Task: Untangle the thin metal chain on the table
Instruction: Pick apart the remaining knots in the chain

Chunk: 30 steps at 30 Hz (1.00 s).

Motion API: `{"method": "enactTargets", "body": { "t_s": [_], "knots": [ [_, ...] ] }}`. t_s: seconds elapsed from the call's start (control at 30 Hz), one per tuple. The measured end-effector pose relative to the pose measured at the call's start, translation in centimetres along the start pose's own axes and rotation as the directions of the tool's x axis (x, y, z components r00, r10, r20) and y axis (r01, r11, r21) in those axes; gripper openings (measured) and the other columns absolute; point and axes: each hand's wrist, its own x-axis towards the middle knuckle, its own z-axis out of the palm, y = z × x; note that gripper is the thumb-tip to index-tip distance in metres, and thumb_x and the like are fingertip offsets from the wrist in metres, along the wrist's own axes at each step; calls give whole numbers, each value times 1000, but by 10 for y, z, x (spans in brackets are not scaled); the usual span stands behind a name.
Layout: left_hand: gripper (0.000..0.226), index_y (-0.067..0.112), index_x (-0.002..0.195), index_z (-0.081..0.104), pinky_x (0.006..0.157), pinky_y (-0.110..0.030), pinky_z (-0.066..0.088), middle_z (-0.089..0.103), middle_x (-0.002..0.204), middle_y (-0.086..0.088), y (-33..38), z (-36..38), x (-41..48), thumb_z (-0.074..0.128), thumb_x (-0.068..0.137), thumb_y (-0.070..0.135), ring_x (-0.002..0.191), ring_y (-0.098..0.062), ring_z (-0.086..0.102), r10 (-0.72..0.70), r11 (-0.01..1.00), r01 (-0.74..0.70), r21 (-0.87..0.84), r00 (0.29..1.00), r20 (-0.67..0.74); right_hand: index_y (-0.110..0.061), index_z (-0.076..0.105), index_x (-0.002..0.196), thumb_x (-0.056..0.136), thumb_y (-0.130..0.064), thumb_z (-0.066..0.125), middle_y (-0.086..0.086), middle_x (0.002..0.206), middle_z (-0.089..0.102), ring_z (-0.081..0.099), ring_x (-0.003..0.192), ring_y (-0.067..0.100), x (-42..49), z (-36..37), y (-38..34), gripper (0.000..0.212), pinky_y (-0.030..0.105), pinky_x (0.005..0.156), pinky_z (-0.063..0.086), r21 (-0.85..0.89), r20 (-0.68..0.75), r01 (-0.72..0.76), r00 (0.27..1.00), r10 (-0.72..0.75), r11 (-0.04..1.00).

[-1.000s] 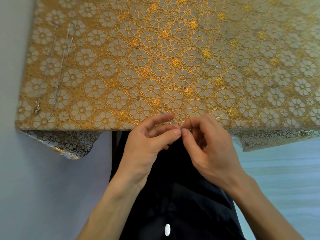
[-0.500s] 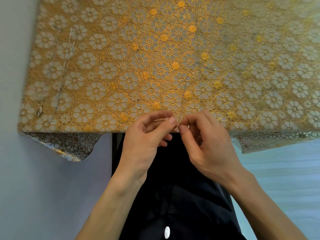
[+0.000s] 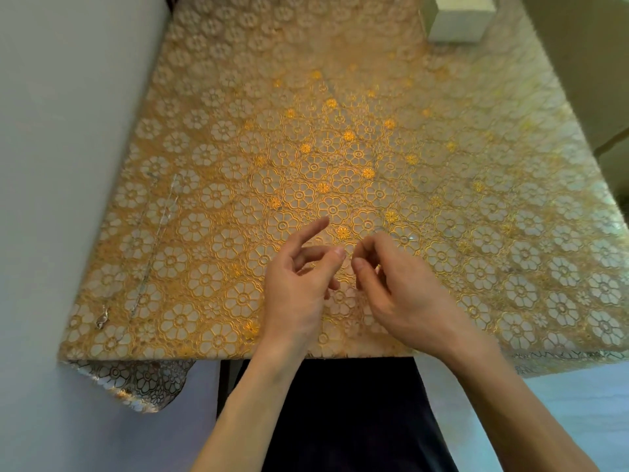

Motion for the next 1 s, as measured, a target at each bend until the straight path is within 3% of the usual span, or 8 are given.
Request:
{"method": "enactTargets", "body": {
  "t_s": [0.13,0.23,0.43,0.57,0.7,0.9,1.0],
  "knots": [
    [40,35,123,67,62,-19,51,73,85,4,10,6,15,75,88,18,63,-9,62,47,999,-47,-5,999,-7,-27,54,97,100,-31,53,-9,71,61,55,62,11,18,-29,-9,5,31,54,42,-91,-25,26,999,-29,996],
    [39,32,121,68,61,-18,50,73,83,2,10,10,20,75,87,15,64,-10,62,67,997,-67,-26,998,-4,-31,54,96,98,-36,55,-12,72,62,56,63,8,25,-38,-10,6,31,55,45,-127,-48,24,998,-30,992],
    [38,31,119,70,63,-19,52,75,85,-1,-6,3,23,76,85,14,66,-14,65,22,999,-23,40,1000,16,-36,54,99,93,-47,59,-20,86,61,52,71,-3,21,-18,15,14,21,65,40,-192,83,-2,996,18,981],
    [40,29,117,70,63,-19,52,77,88,-5,-3,-2,28,75,78,23,65,-13,66,-32,999,30,32,998,63,-34,60,105,91,-44,60,-22,99,62,50,68,-12,12,-10,21,17,14,66,39,-130,-54,4,998,-11,992],
    [45,25,117,70,61,-19,53,77,85,-5,0,-4,35,75,72,25,60,-11,63,-97,995,95,26,990,101,-28,65,109,89,-32,68,-18,97,65,56,53,10,9,-7,21,20,13,53,39,27,-199,21,980,-15,999],
    [43,23,116,70,57,-19,51,76,79,0,1,-3,42,74,73,24,55,-9,60,-147,989,143,38,980,134,-21,71,99,89,-26,72,-15,87,67,54,53,11,12,-2,22,11,14,54,39,68,-269,15,963,4,998],
    [42,22,116,70,58,-19,51,77,81,-2,2,-3,43,74,74,23,55,-9,59,-164,986,160,40,977,139,-22,72,95,89,-24,72,-19,83,64,54,56,8,15,1,23,7,8,57,36,82,-262,-10,965,31,997]
  ]
}}
